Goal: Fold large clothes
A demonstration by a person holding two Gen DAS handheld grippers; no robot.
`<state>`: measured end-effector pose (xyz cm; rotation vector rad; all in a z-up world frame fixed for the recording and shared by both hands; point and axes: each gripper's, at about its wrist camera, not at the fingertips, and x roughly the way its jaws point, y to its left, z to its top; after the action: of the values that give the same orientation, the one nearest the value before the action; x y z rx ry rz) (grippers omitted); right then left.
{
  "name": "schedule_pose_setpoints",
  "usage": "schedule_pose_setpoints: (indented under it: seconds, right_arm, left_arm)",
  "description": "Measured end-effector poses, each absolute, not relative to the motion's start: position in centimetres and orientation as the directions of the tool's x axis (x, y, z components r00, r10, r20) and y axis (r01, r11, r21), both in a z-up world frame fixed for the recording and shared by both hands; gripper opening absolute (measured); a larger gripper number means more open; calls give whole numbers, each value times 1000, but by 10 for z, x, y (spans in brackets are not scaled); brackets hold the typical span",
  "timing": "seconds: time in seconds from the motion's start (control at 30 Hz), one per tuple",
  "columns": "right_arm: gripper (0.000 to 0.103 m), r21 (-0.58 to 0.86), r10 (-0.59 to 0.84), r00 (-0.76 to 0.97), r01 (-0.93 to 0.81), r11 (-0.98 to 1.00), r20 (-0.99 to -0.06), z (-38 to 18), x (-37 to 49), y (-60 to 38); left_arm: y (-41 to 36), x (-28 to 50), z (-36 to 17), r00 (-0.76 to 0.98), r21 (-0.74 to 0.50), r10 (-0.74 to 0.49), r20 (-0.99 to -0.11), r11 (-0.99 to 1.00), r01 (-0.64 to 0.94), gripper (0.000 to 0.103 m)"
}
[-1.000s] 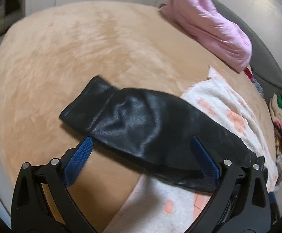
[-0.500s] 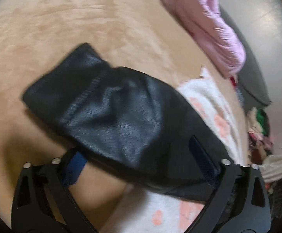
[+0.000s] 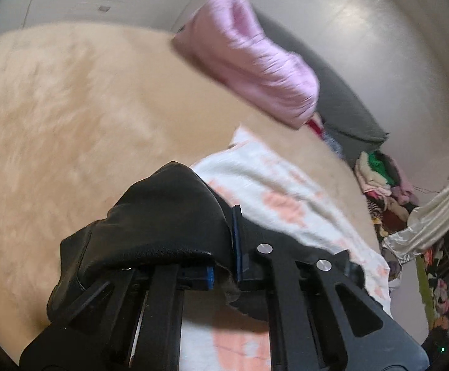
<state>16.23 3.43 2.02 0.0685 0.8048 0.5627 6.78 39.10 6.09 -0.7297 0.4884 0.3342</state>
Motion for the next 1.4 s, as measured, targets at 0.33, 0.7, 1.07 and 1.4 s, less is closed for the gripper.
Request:
schedule_pose_setpoints:
  seconds: [0.33,0.7,1.07,1.4]
  right_arm:
    - [99,287,463,625,-366,885,-629,34,162,-24]
    - [99,246,232,771,-101,964,-593,49,159,-158]
    - [99,315,116,790,102,944,-602,29,154,-252]
    - [99,344,114,767,145,928,-632,12,158,-268]
  left_arm:
    - [284,114,131,917,-411,40,-396,886,-216,3]
    - [120,181,107,847,-188,-233,-478,969,160,3]
    - [-5,196,-12,650,135,-219,-727,883,449,8]
    - [-41,164,-30,718,400,-127,-684,758,516,73]
